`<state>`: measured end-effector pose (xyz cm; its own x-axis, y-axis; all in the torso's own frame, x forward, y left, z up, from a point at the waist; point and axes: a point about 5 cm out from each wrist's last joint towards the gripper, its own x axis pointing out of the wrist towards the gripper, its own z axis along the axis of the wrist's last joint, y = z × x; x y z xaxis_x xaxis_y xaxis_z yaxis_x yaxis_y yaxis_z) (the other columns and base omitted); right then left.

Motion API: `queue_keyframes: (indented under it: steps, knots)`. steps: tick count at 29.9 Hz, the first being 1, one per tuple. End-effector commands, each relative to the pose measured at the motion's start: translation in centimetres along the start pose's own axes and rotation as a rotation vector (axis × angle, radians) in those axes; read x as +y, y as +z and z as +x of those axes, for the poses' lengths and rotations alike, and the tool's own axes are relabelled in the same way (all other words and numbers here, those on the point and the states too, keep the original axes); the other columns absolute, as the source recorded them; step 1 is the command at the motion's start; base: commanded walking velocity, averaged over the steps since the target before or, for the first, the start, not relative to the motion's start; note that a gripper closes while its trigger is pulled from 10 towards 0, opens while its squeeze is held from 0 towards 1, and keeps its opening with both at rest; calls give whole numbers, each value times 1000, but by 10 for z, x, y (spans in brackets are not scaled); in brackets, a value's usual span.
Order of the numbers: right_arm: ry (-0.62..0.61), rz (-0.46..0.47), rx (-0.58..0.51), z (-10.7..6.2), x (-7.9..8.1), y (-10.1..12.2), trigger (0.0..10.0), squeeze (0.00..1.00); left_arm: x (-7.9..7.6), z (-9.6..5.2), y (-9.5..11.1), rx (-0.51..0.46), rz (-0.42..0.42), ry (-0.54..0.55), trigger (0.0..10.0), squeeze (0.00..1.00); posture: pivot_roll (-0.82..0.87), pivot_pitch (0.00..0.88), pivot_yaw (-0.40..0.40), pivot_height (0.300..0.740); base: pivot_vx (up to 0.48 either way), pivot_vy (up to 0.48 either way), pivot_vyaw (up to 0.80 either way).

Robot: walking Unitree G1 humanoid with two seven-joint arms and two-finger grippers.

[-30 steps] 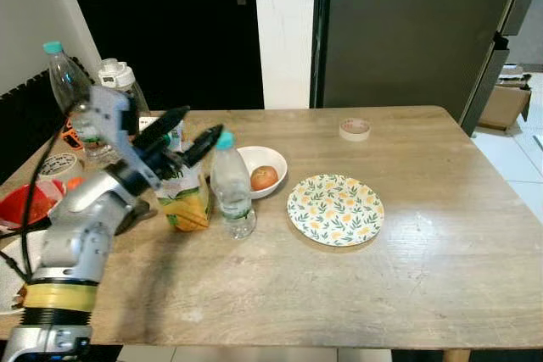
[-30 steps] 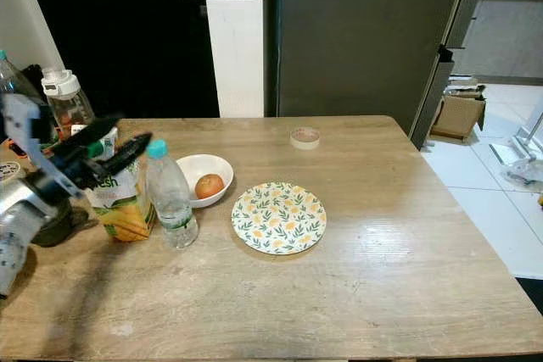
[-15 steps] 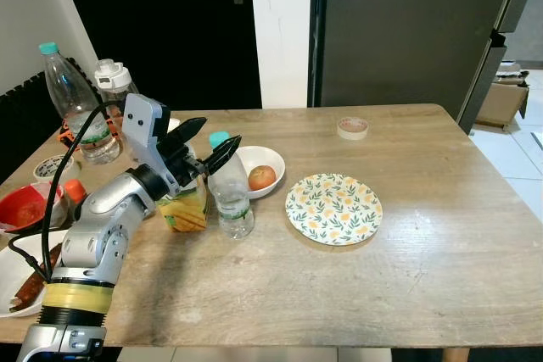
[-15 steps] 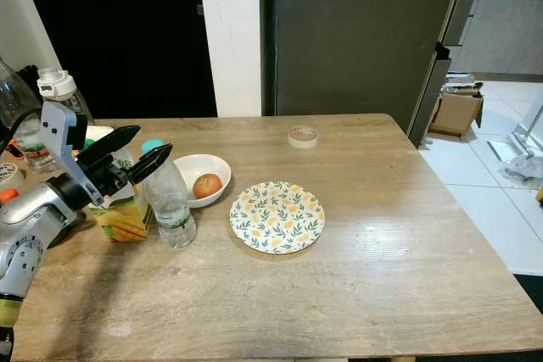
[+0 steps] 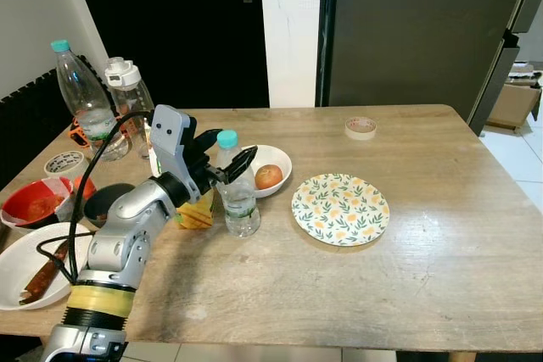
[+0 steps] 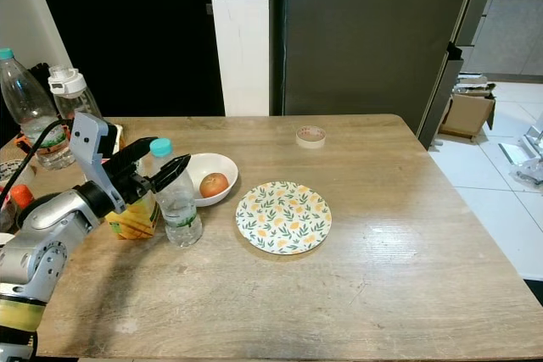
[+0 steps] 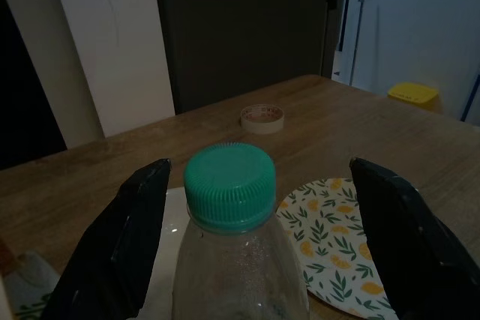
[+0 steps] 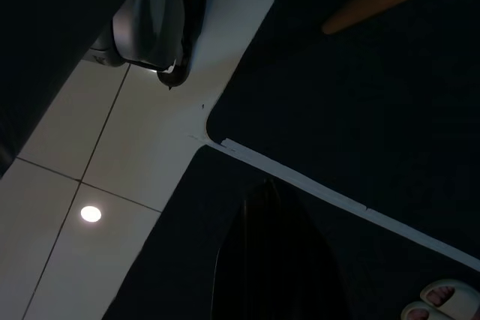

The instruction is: Restocking fridge

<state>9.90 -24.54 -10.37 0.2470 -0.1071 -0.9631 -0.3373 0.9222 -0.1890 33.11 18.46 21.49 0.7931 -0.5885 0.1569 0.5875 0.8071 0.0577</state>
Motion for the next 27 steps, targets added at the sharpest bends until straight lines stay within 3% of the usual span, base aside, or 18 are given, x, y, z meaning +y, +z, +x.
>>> queue_keyframes:
  steps: [1, 7, 25, 26, 27]
  knots:
    - [5, 7, 2, 0, 3, -1, 10000, 0, 2, 2, 1, -17, 3, 24, 10000, 0, -89, 0, 45, 740, 0, 0, 0]
    - [5, 7, 2, 0, 3, -1, 10000, 0, -3, 11, -2, -27, -6, 44, 10000, 0, -89, 0, 45, 740, 0, 0, 0]
    - [3, 8, 4, 0, 3, -1, 10000, 0, -8, 19, -5, -30, -14, 48, 10000, 0, -91, 0, 47, 740, 0, 0, 0]
    - [3, 7, 3, 0, 3, -1, 10000, 0, -8, 19, -5, -34, -15, 47, 5333, 0, -91, 0, 47, 740, 0, 0, 0]
    - [4, 7, 3, 0, 3, -1, 10000, 0, -9, 20, -4, -39, -14, 46, 0, 0, -91, 0, 47, 740, 0, 0, 0]
